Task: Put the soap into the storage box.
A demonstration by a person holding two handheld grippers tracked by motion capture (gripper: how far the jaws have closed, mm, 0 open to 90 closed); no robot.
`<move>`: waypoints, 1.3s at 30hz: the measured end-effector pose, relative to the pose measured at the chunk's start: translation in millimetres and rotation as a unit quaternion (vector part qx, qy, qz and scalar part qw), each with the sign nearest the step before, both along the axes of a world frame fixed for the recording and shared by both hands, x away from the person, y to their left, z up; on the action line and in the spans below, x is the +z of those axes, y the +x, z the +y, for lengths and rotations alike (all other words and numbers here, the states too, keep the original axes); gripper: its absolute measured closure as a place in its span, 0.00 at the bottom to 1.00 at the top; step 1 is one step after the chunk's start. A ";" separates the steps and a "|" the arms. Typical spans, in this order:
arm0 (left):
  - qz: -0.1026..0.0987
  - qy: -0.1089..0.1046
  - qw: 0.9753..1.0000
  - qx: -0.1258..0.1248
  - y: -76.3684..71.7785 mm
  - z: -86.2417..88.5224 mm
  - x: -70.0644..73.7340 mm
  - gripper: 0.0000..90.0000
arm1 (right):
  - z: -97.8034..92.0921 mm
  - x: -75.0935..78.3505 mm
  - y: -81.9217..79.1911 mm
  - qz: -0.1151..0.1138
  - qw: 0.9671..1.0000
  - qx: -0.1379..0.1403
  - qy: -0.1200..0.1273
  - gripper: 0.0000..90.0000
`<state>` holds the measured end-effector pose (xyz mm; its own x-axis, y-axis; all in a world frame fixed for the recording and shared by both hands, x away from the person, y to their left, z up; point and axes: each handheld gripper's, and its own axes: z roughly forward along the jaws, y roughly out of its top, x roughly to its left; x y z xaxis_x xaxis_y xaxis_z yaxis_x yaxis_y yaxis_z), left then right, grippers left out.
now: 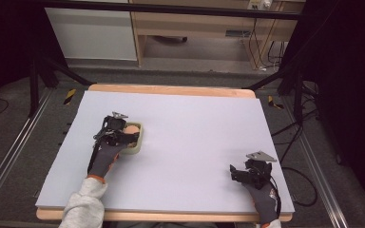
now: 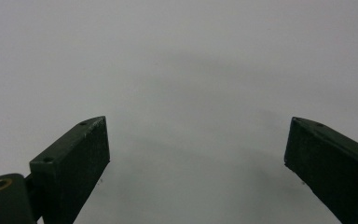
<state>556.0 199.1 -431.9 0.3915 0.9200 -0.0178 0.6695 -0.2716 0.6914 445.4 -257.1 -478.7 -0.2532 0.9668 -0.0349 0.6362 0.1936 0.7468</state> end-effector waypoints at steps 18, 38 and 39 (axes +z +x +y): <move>-0.056 -0.016 0.998 -0.006 -42.7 14.5 14.0 0.31 | -2.4 1.2 -1.5 -0.004 1.000 -0.004 0.000 0.08; -0.114 -0.005 0.993 -0.004 -89.1 33.5 -8.1 0.32 | -8.9 3.7 -5.7 -0.012 1.000 -0.016 0.007 0.07; -0.112 -0.001 0.994 -0.008 -93.1 35.3 -11.4 0.31 | -9.5 3.8 -5.7 -0.012 1.000 -0.016 0.006 0.07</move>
<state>463.0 234.4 -443.3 0.4008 0.9135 0.0701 0.4947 -0.2801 0.8227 439.7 -266.6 -475.0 -0.2217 0.9747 -0.0286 0.6236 0.1643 0.7643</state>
